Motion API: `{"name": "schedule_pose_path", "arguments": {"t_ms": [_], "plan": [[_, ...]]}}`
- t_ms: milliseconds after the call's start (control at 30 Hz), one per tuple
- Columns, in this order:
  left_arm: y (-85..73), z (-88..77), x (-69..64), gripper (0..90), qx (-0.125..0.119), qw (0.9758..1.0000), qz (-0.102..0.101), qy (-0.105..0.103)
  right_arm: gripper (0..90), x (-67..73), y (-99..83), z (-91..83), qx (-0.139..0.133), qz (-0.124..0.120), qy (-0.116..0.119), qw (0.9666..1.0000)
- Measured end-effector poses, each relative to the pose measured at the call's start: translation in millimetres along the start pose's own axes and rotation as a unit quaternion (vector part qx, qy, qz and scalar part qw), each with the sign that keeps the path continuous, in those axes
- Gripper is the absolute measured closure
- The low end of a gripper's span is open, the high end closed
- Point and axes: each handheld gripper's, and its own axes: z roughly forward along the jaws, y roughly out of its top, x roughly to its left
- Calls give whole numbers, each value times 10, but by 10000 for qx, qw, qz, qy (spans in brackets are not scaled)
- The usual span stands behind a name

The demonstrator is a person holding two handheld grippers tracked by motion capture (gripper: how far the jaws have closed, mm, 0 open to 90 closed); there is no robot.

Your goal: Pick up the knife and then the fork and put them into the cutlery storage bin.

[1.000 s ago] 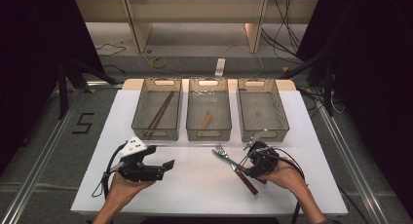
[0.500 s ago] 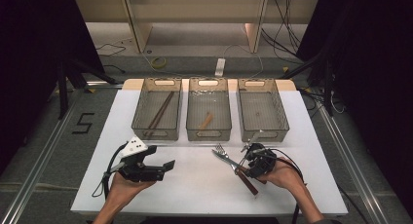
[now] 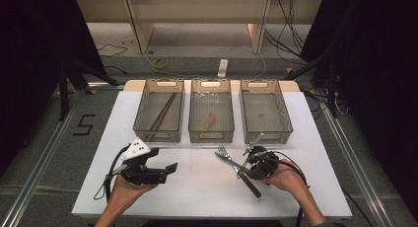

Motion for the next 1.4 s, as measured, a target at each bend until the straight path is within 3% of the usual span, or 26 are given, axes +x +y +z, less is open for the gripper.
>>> {"name": "schedule_pose_path", "arguments": {"t_ms": [300,500,833,1400], "plan": [[0,11,-9,146,22,10000,33,3,752,16,24,5,71,-143,-39,9999],[0,8,-12,148,40,10000,62,10,768,51,35,1,135,-486,-159,9986],[-2,8,-13,154,49,10000,66,-3,771,55,17,-14,106,-533,-111,9985],[2,-1,-12,154,-10,10000,25,-70,771,-7,-22,-227,-602,-380,-167,9973]]}}
